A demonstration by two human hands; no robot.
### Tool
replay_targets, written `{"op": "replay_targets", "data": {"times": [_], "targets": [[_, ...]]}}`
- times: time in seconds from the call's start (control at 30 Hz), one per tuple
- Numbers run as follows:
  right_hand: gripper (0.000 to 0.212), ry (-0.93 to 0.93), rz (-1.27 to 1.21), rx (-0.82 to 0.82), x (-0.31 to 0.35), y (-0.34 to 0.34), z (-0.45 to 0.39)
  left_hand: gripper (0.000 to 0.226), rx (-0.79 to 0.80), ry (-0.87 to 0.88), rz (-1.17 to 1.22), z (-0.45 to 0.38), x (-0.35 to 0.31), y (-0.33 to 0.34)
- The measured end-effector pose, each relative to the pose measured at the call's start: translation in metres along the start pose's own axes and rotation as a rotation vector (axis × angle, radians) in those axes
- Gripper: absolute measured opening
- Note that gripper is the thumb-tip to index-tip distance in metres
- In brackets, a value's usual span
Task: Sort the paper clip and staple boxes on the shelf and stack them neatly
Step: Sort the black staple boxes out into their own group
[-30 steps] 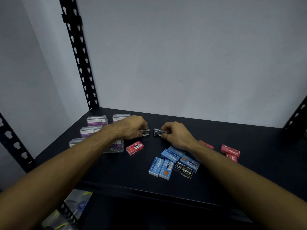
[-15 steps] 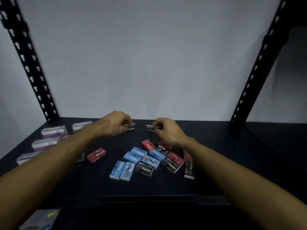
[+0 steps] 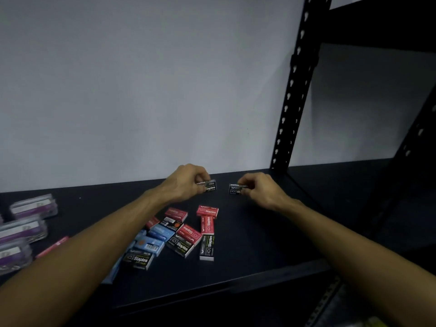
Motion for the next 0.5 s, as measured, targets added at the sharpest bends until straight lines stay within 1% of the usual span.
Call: {"op": "replay_targets", "data": {"times": [0.13,0.23,0.4,0.5], "targets": [[0.014,0.038,0.018,0.01,-0.03,-0.016,0.001,0.017,0.026,-0.001,0.058,-0.021,-0.019,0.033],[0.016,0.071,0.034,0.042,-0.048,-0.024,0.003,0.019,0.048,-0.01,0.066,-0.033,-0.031,0.055],[0.016,0.124,0.059,0.049,-0.071,-0.03,0.003,0.022,0.109,-0.026,0.051,-0.044,-0.043,0.086],[0.019,0.138,0.09,0.054,-0.076,-0.031,0.001,0.021,0.085,-0.028,0.035,-0.048,-0.048,0.094]]}}
Point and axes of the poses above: each hand's wrist, its own z-axis away from the middle knuckle, its own y-axis out of the palm, x = y × z, the point moved 10 cm from there along -z, towards the middle knuckle, and after that the axes turned 3 degrees about y, right-handed, at the moved point
